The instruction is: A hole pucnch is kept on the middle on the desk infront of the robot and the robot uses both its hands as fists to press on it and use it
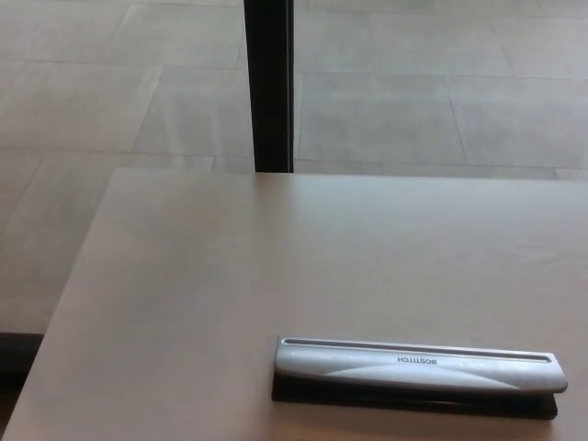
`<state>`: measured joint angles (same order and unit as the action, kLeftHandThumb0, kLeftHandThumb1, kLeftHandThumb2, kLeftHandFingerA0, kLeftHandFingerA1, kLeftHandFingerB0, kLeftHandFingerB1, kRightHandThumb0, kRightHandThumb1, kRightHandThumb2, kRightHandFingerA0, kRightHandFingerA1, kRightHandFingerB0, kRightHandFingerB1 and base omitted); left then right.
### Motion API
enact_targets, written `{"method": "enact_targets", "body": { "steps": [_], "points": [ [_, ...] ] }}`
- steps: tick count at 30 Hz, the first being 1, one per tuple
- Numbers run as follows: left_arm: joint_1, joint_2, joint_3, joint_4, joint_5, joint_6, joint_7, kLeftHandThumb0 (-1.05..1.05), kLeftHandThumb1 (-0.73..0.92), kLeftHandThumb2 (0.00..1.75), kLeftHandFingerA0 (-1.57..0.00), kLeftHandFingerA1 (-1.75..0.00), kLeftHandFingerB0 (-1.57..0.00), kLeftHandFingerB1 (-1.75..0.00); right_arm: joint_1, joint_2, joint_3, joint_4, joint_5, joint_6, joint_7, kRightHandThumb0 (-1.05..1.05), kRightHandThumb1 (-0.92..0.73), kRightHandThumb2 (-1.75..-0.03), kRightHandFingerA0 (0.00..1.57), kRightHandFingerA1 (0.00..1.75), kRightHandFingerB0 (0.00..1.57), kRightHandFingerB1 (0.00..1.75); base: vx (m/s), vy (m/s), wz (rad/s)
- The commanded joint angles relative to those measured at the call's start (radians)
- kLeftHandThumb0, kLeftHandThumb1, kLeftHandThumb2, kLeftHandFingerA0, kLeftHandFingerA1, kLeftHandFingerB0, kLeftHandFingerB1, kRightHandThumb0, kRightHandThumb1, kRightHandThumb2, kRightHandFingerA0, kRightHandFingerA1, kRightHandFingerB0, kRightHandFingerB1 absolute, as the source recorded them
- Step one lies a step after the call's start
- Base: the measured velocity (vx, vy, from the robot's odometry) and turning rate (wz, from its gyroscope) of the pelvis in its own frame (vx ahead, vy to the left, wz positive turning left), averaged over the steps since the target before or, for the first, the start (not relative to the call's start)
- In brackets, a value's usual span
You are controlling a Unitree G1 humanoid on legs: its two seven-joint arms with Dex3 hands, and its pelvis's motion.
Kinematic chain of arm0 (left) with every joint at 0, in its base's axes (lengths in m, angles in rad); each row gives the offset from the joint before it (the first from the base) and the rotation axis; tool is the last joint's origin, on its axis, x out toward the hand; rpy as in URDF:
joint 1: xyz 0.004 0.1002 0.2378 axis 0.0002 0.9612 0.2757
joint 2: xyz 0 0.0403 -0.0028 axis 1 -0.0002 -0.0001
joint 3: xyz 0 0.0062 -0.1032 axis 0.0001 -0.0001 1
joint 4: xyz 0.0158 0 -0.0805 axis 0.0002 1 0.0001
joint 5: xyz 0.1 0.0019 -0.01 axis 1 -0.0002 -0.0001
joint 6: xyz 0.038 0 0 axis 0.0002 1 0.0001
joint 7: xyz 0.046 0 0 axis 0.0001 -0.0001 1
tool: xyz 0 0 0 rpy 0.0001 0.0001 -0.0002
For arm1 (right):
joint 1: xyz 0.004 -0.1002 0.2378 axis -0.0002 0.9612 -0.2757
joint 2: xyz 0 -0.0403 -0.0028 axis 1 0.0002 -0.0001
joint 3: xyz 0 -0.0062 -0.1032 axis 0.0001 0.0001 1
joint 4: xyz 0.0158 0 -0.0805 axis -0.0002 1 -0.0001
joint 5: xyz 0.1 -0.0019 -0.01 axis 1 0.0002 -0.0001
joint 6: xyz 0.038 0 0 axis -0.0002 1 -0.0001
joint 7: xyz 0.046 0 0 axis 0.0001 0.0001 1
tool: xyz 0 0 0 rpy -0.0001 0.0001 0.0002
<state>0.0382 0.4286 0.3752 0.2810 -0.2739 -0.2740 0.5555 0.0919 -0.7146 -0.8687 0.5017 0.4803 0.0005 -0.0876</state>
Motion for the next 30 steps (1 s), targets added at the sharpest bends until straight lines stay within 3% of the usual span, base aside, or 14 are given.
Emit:
{"method": "enact_targets", "body": {
  "steps": [1,2,3,6,7,8,10,12,13,14,18,19,21,30],
  "points": [
    [0.156,-0.084,0.366,0.360,-0.382,0.228,-0.158,-0.50,0.37,1.10,-1.45,-1.51,-1.04,-1.23,0.014,0.014,-0.233,0.488,0.134,-0.048,-0.152,-0.52,-0.59,-0.85,0.91,1.64,0.66,1.38,0.00,0.000,0.00],
    [0.154,-0.109,0.385,0.374,-0.409,0.253,-0.148,-0.46,0.44,1.11,-1.36,-1.44,-0.79,-1.00,-0.006,0.046,-0.242,0.497,0.153,-0.052,-0.158,-0.53,-0.60,-0.81,0.99,1.69,0.68,1.52,0.00,0.000,0.00],
    [0.161,-0.123,0.381,0.378,-0.405,0.257,-0.154,-0.40,0.44,1.06,-0.95,-1.72,-0.73,-1.03,-0.013,0.062,-0.242,0.493,0.158,-0.041,-0.161,-0.53,-0.65,-0.78,0.84,1.61,0.21,1.20,0.00,0.000,0.00],
    [0.161,-0.153,0.373,0.399,-0.374,0.247,-0.174,-0.44,0.39,1.03,-1.00,-1.68,-0.79,-1.01,-0.034,0.097,-0.235,0.483,0.146,-0.042,-0.174,-0.53,-0.68,-0.77,0.91,1.63,0.34,1.37,0.00,0.000,0.00],
    [0.160,-0.163,0.363,0.415,-0.365,0.253,-0.199,-0.37,0.42,1.03,-0.94,-1.64,-0.79,-0.91,-0.041,0.114,-0.214,0.469,0.125,-0.024,-0.204,-0.55,-0.68,-0.76,0.80,1.51,0.51,1.13,0.00,0.000,0.00],
    [0.178,-0.165,0.315,0.409,-0.322,0.283,-0.237,-0.39,0.46,1.07,-1.06,-1.58,-0.73,-0.84,-0.041,0.137,-0.195,0.464,0.107,-0.036,-0.191,-0.52,-0.64,-0.81,0.89,1.47,0.70,1.27,0.00,0.000,0.00],
    [0.200,-0.149,0.170,0.480,-0.148,0.307,-0.276,-0.52,0.46,1.02,-1.32,-1.35,-0.97,-1.04,-0.055,0.212,-0.183,0.449,0.102,-0.069,-0.181,-0.48,-0.62,-0.80,0.89,1.17,0.77,1.00,0.00,0.000,0.00],
    [0.237,-0.147,0.111,0.488,-0.101,0.314,-0.320,-0.46,0.54,0.78,-1.08,-1.13,-0.89,-0.85,-0.044,0.264,-0.170,0.441,0.090,-0.084,-0.174,-0.47,-0.60,-0.80,0.95,1.02,0.67,0.84,0.00,0.000,0.00],
    [0.249,-0.150,0.090,0.499,-0.088,0.328,-0.324,-0.38,0.43,0.84,-1.03,-0.91,-0.88,-0.79,-0.043,0.285,-0.168,0.456,0.088,-0.103,-0.159,-0.44,-0.56,-0.83,1.06,1.09,0.76,1.22,0.00,0.000,0.00],
    [0.258,-0.149,0.076,0.531,-0.082,0.315,-0.350,-0.38,0.47,0.81,-1.03,-0.84,-0.42,-0.70,-0.035,0.313,-0.146,0.447,0.067,-0.090,-0.177,-0.46,-0.57,-0.84,0.96,0.98,0.78,1.11,0.00,0.000,0.00],
    [0.229,-0.125,0.067,0.622,-0.098,0.339,-0.399,-0.41,0.50,0.73,-0.89,-0.76,-0.58,-0.70,-0.015,0.394,-0.082,0.359,0.024,-0.044,-0.192,-0.46,-0.56,-0.82,0.81,0.82,0.61,0.96,0.00,0.000,0.00],
    [0.228,-0.121,0.060,0.631,-0.098,0.334,-0.417,-0.45,0.37,0.94,-0.89,-0.86,-0.65,-0.75,-0.018,0.402,-0.070,0.358,0.019,-0.041,-0.188,-0.46,-0.60,-0.74,0.78,0.75,0.52,0.73,0.00,0.000,0.00],
    [0.217,-0.115,0.071,0.642,-0.132,0.348,-0.473,-0.50,0.51,0.67,-1.04,-0.80,-0.64,-0.66,-0.002,0.437,0.010,0.322,-0.044,-0.047,-0.167,-0.52,-0.69,-0.67,0.77,0.74,0.51,0.59,0.00,0.000,0.00],
    [0.256,-0.127,0.087,0.510,-0.176,0.372,-0.545,-0.51,0.49,0.68,-0.99,-0.77,-0.73,-0.67,0.071,0.501,0.140,0.197,-0.081,-0.027,-0.137,-0.49,-0.58,-0.70,0.72,0.70,0.53,0.59,0.00,0.000,0.00]
  ]
}}
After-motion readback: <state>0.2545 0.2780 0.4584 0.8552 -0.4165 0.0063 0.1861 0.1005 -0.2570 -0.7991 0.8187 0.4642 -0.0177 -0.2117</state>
